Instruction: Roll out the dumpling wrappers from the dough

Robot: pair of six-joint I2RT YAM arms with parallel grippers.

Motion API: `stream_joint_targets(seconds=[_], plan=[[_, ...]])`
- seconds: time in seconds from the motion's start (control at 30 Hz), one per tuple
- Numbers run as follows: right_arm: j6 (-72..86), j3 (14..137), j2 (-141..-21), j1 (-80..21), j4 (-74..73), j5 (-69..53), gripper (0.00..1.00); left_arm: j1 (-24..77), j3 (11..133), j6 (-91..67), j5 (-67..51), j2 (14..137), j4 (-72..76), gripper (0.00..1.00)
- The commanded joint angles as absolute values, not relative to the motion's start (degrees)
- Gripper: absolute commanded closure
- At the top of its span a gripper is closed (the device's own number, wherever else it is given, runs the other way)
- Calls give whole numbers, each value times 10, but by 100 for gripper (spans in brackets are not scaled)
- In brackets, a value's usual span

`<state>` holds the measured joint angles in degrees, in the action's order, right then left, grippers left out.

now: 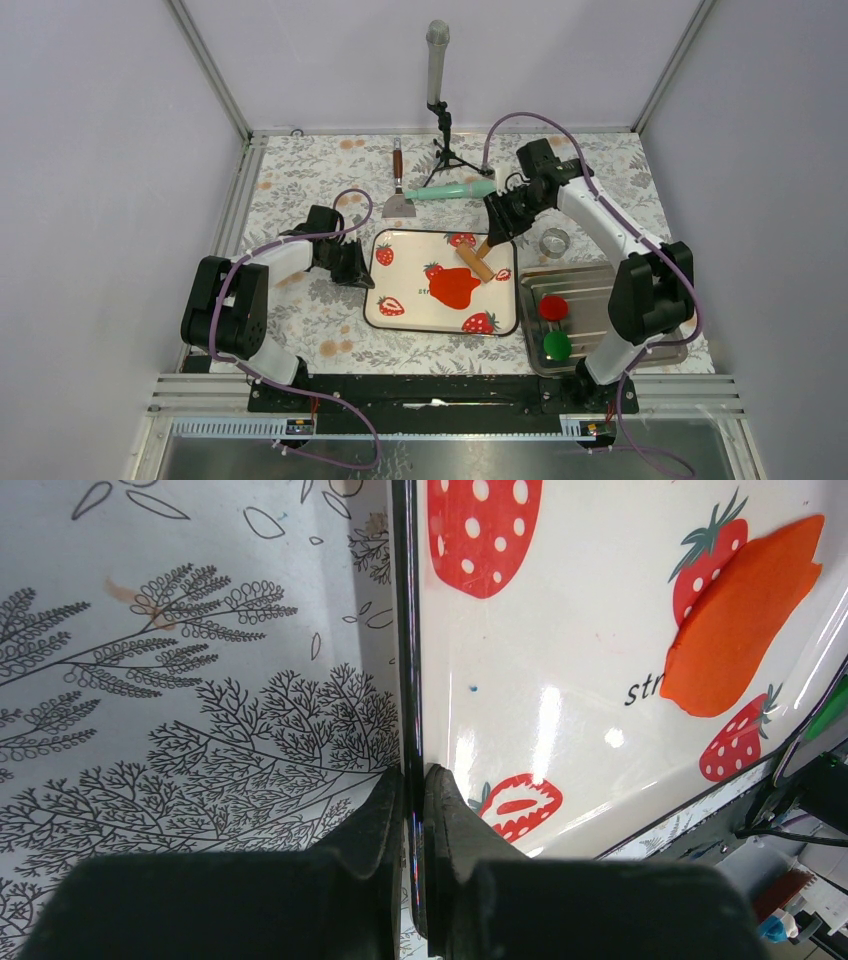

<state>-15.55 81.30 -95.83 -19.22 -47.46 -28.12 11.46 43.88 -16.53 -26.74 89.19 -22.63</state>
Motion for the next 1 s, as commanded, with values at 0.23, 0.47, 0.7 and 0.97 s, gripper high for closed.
stream_joint_targets(seconds=[0.23, 0.47, 0.7, 0.97], plan=[[-150, 822, -1019, -201, -500, -390, 100, 116, 442, -148, -245, 882, -220, 100], [-151, 817, -1042, -212, -502, -386, 100, 115, 441, -148, -244, 882, -219, 100], [-135, 782, -1053, -248, -467, -336, 100, 114, 442, -149, -245, 885, -218, 100], [-130, 729, -1062, -282, -419, -229, 100, 113, 440, -149, -244, 882, -220, 100]])
